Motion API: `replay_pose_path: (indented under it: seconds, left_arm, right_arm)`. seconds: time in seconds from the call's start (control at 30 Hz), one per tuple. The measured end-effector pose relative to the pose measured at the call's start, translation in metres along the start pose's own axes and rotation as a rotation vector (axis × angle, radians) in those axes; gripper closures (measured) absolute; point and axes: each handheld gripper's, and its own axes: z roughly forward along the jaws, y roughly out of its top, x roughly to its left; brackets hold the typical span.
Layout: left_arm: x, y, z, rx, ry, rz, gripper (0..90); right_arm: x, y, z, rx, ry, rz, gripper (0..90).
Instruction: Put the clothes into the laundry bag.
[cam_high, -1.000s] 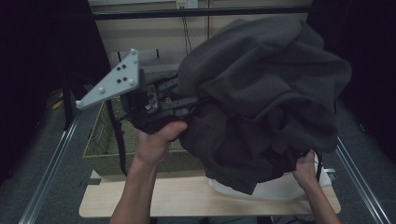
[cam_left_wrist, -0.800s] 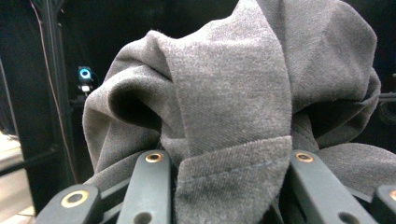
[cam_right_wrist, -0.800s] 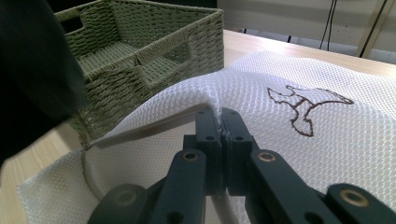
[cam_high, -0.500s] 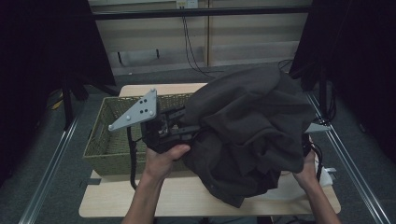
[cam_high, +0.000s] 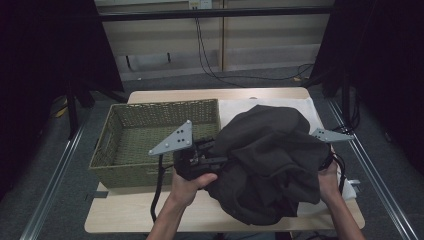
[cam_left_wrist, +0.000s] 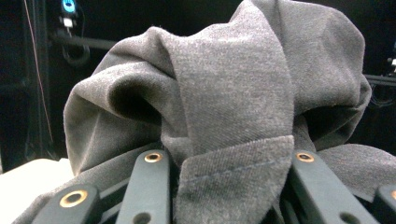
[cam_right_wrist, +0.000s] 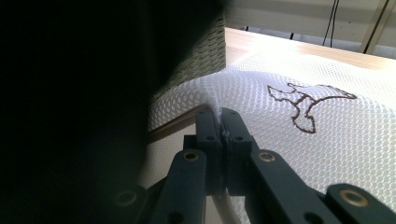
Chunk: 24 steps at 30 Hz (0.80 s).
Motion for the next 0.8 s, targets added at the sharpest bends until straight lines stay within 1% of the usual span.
replay_pose_path:
  seconds: [0.03,0.1,0.13,0.2,0.27,0.3,0.37,0.4,0.43,0.57,0.63,0.67,0.7,0.8]
  left_arm:
    - [0.001,-0.007,0.003,0.007,-0.002,-0.013,65.2]
    - [0.003,-0.016,0.005,0.03,0.001,-0.017,65.1]
    - [0.004,-0.021,0.007,0.036,0.003,-0.034,65.1]
    - [0.007,-0.03,0.01,0.069,0.006,-0.038,65.1]
    - [0.011,-0.04,0.013,0.097,0.019,-0.047,65.1]
    - [0.012,-0.045,0.015,0.106,0.024,-0.059,65.1]
    - [0.016,-0.055,0.017,0.123,0.03,-0.065,65.0]
    - [0.019,-0.06,0.018,0.13,0.027,-0.077,65.0]
    - [0.02,-0.064,0.018,0.142,0.032,-0.083,65.0]
    - [0.025,-0.078,0.017,0.165,0.037,-0.101,65.0]
    - [0.027,-0.083,0.014,0.161,0.026,-0.113,65.0]
    - [0.027,-0.084,0.013,0.16,0.026,-0.112,65.0]
    - [0.027,-0.086,0.011,0.168,0.032,-0.107,65.0]
    - [0.025,-0.094,0.007,0.195,0.043,-0.11,64.9]
  right_arm:
    - [0.0,0.0,0.0,0.001,0.001,-0.003,87.8]
    - [0.0,0.0,0.0,0.003,-0.001,-0.003,87.8]
    - [0.0,0.0,0.0,0.004,-0.001,-0.003,87.8]
    - [0.0,0.0,0.0,0.005,0.001,-0.001,87.8]
    - [0.0,0.0,0.0,0.005,0.003,-0.001,87.8]
    - [0.0,0.0,0.0,0.008,0.006,-0.003,87.8]
    - [0.0,-0.001,0.001,0.015,0.004,-0.001,87.8]
    - [0.0,-0.001,0.002,0.017,0.005,-0.002,87.8]
    - [0.0,-0.002,0.002,0.021,0.001,-0.002,87.8]
    - [-0.001,-0.003,0.003,0.034,-0.006,0.0,87.8]
    - [-0.002,-0.003,0.003,0.04,-0.013,-0.001,87.8]
    - [-0.002,-0.003,0.003,0.037,-0.01,-0.001,87.8]
    - [-0.002,-0.003,0.002,0.036,-0.013,-0.001,87.8]
    - [-0.001,-0.002,0.001,0.033,-0.013,-0.001,87.8]
